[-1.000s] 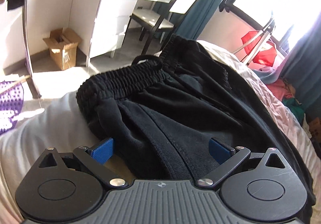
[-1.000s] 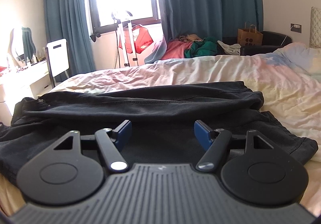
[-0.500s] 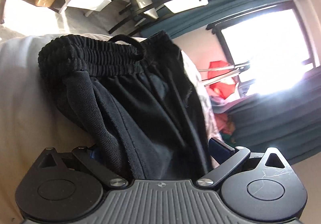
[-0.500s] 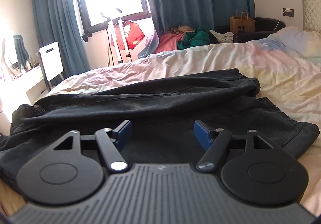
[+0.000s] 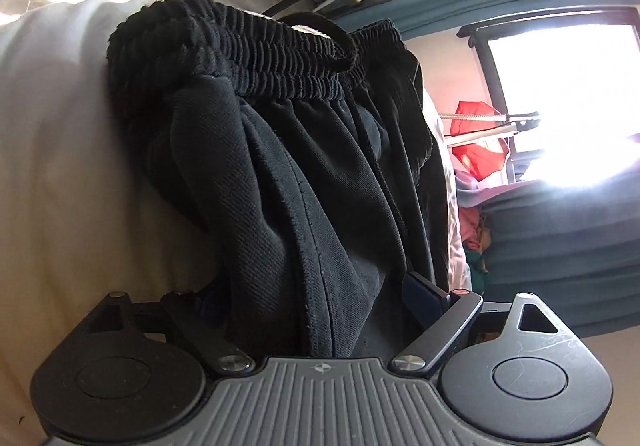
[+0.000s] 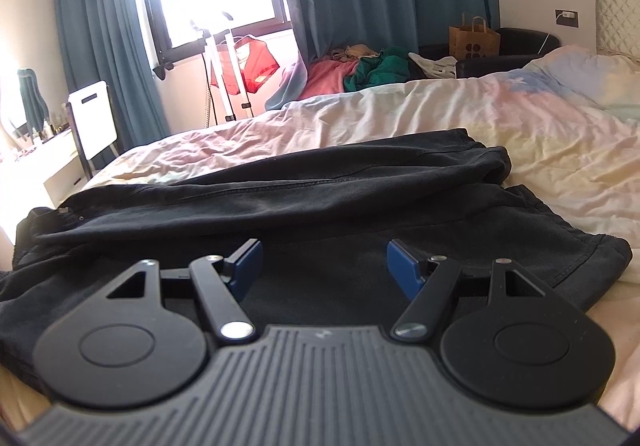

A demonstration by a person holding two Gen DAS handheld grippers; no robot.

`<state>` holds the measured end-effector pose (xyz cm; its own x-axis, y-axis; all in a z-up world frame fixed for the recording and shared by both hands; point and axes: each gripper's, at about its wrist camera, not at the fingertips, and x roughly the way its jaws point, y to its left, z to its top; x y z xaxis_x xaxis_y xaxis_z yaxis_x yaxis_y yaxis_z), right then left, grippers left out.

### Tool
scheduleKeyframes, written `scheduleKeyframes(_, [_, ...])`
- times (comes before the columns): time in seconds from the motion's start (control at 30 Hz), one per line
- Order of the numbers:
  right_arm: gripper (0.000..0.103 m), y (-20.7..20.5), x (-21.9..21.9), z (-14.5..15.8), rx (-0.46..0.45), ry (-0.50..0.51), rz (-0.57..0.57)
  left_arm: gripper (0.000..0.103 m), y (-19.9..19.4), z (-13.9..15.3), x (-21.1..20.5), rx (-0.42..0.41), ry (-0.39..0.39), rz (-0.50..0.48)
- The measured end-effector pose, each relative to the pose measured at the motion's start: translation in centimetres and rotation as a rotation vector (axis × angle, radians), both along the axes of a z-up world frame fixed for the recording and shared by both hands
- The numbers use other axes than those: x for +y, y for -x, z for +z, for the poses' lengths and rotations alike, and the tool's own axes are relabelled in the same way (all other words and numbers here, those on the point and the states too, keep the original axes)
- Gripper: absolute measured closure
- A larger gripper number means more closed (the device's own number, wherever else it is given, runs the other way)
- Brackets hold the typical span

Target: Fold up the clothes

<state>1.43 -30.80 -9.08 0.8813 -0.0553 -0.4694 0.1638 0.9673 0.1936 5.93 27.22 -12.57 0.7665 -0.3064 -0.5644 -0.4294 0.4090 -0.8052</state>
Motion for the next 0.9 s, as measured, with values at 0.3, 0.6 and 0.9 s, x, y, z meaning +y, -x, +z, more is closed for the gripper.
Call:
scheduleKeyframes(0.3, [0.032, -0.3, -0.3, -0.5, 0.021, -0.022, -0.017, 0.023, 0.4, 2.1, -1.3, -0.221, -0.012, -0.018])
scheduleKeyframes(0.6, [0.032, -0.8, -1.7, -1.1, 0.054, -0.109, -0.056, 0.035, -0.3, -1.1, -0.7, 0.042, -0.016, 0.032])
scheduleKeyframes(0.9, [0.032, 1.3, -13.0, 0.0, -0.069, -0.435, -0.303, 0.084, -0.4, -0.4, -0.3, -0.017, -0.076, 0.013])
